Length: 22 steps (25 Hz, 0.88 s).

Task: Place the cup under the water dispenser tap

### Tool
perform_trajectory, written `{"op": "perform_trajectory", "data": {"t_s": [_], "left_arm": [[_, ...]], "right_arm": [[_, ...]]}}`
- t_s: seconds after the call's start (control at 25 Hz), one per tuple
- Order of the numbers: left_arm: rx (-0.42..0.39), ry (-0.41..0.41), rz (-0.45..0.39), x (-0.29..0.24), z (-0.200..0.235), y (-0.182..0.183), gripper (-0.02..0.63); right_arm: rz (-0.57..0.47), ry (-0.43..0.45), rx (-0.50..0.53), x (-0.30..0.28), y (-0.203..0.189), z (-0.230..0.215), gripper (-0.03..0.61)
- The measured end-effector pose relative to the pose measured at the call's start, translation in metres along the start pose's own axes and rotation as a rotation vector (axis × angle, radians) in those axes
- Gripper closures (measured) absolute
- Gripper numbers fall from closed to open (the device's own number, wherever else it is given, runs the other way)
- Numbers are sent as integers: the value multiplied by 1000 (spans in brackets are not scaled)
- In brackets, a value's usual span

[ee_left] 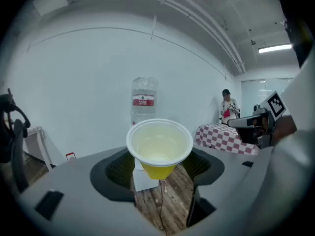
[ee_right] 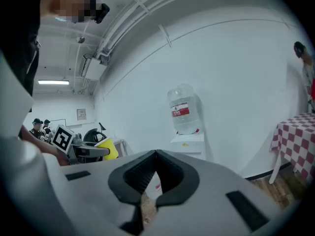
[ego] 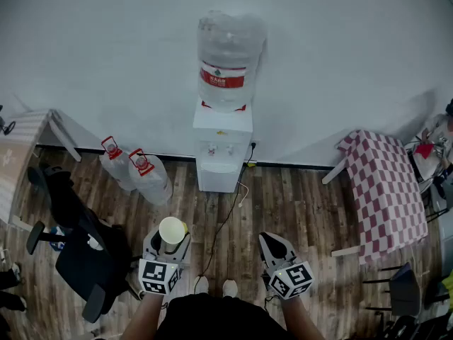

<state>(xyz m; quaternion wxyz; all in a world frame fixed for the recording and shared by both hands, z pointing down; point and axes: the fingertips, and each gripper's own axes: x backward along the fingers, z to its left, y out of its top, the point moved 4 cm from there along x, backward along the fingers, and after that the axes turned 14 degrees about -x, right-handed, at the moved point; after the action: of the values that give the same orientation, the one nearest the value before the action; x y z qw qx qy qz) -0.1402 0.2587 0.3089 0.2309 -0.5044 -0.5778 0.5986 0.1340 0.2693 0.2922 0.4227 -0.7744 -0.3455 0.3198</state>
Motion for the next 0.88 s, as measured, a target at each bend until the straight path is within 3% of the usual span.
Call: {"op": "perform_trajectory", "data": {"t_s": [0.12,0.28,0.88], "left_arm": [[27,-25,-12,2,-11,3,304],[6,-41,-16,7,-17,7,304],[-12,-70,-57,5,-1,10,304]], "right_arm": [[-10,-7,-14,8,-1,3,557],[-12,-11,-16,12,-6,7,557],[-34,-33,-37,9,-6,16,555]]}}
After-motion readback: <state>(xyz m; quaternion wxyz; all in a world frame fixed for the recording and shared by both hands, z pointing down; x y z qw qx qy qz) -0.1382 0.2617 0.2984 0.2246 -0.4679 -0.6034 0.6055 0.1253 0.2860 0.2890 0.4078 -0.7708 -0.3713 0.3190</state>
